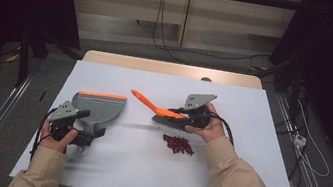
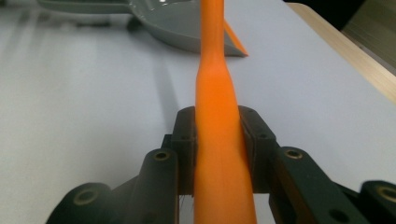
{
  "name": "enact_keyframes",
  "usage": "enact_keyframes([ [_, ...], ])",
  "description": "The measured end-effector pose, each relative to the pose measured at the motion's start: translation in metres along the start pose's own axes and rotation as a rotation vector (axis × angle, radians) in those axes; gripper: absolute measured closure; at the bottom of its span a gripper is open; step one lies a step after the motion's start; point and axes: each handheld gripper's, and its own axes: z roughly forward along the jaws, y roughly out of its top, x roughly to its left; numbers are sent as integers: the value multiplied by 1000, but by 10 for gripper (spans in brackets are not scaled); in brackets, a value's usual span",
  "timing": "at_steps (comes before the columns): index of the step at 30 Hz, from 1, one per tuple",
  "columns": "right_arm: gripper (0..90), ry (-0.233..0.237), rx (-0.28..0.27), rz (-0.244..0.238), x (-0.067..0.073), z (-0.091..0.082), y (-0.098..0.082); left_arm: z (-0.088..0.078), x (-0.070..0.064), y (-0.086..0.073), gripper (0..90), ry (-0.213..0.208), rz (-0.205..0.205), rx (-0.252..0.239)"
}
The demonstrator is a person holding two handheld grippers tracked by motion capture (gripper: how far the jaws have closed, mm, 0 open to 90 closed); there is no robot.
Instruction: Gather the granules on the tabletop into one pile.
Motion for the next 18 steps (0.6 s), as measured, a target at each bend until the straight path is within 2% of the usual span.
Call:
enact_keyframes([
  [3, 713, 38, 32, -35, 3, 9, -2, -1, 0, 0, 52, 3, -2, -2],
  [5, 713, 65, 22, -33, 3, 7, -5, -1, 1, -1, 53, 3, 0, -1],
  [10, 713, 72, 67, -64, 6, -9, -9, -1, 0, -1, 52, 2, 0, -2],
  [16, 713, 58, 67, -33, 9, -27, -17, -1, -1, 0, 53, -1, 2, -4],
  [18, 713, 47, 47, -26, 9, -31, -15, -1, -1, 0, 53, 1, 2, -3],
])
